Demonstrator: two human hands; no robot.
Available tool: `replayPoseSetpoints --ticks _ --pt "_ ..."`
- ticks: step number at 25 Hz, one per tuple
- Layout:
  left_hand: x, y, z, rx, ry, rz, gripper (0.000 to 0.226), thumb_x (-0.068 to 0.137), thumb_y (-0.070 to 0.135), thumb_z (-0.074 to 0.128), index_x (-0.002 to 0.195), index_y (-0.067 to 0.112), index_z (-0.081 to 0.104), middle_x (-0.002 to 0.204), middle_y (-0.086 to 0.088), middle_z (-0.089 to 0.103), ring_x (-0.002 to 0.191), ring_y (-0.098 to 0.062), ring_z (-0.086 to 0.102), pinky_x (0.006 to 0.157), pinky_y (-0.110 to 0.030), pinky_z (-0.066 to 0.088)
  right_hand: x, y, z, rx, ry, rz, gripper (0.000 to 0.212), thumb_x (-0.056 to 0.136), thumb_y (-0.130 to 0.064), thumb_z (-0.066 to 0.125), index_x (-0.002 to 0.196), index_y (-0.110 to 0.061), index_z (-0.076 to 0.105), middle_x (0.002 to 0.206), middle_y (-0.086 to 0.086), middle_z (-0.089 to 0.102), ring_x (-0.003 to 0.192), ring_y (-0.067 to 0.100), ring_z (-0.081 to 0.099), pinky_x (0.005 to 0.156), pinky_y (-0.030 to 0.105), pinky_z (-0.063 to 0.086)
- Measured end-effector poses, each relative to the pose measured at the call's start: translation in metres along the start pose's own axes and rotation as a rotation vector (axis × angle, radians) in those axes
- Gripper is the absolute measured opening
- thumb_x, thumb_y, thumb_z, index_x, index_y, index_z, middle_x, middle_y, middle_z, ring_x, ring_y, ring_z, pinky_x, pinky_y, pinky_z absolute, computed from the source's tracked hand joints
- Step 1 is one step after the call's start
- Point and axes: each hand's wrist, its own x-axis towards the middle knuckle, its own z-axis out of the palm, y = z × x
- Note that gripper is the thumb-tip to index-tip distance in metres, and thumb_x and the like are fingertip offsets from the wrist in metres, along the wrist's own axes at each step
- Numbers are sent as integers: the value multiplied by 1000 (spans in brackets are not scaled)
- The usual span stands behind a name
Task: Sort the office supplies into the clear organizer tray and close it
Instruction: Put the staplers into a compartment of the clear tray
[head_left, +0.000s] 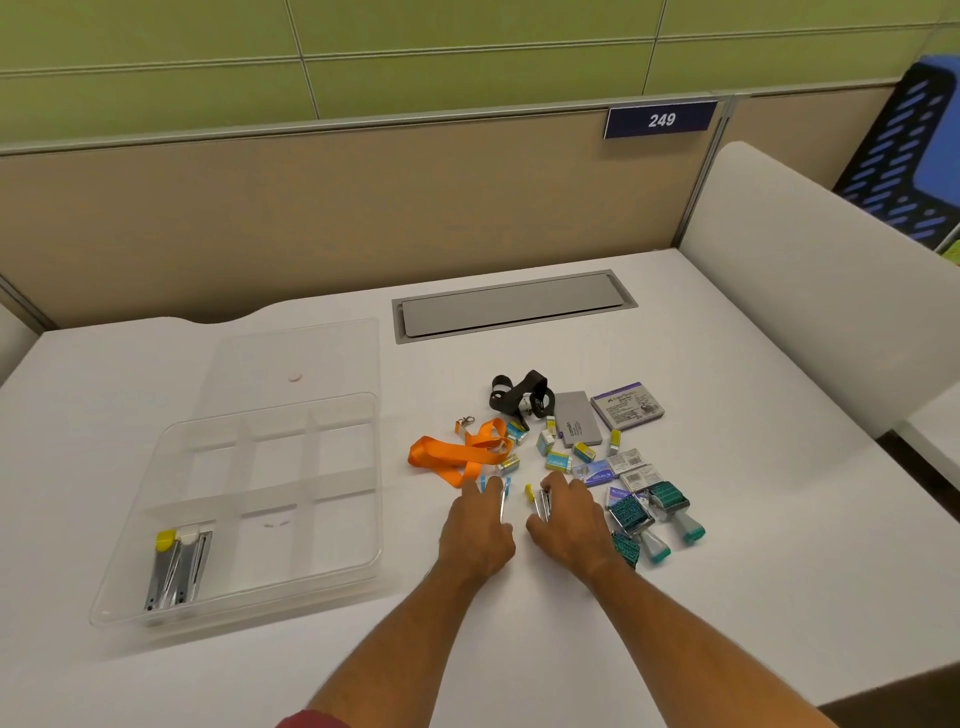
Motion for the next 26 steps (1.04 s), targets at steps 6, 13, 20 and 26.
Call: replayPoseSetpoints --ticks 6,13,20,26 --pt "-5 -6 -15 -150 19 -29 64 87 20 63 142 16 30 142 -8 45 123 -23 50 99 -32 45 0 -10 -3 161 35 46 45 83 -32 63 123 -17 47 110 8 61 102 23 58 84 36 48" --pt "-16 -22 -43 -336 134 -69 38 92 20 57 126 12 42 119 -10 58 100 -22 60 83 -30 51 -8 -44 -1 303 179 -31 8 90 -20 52 96 -13 52 82 5 59 79 20 56 66 34 45" --pt "-38 -62 -83 -389 335 -37 27 97 27 49 117 8 51 107 -11 65 87 -22 64 75 -31 53 -23 -103 8 285 274 -135 7 91 -20 55 88 -14 51 79 1 55 76 18 53 60 25 35" --pt "-59 -115 -117 -406 473 -69 24 96 28 50 105 7 56 97 -9 66 83 -24 65 72 -34 53 -39 -160 26 229 301 -230 12 87 -21 56 82 -11 60 69 2 61 67 20 56 54 28 36"
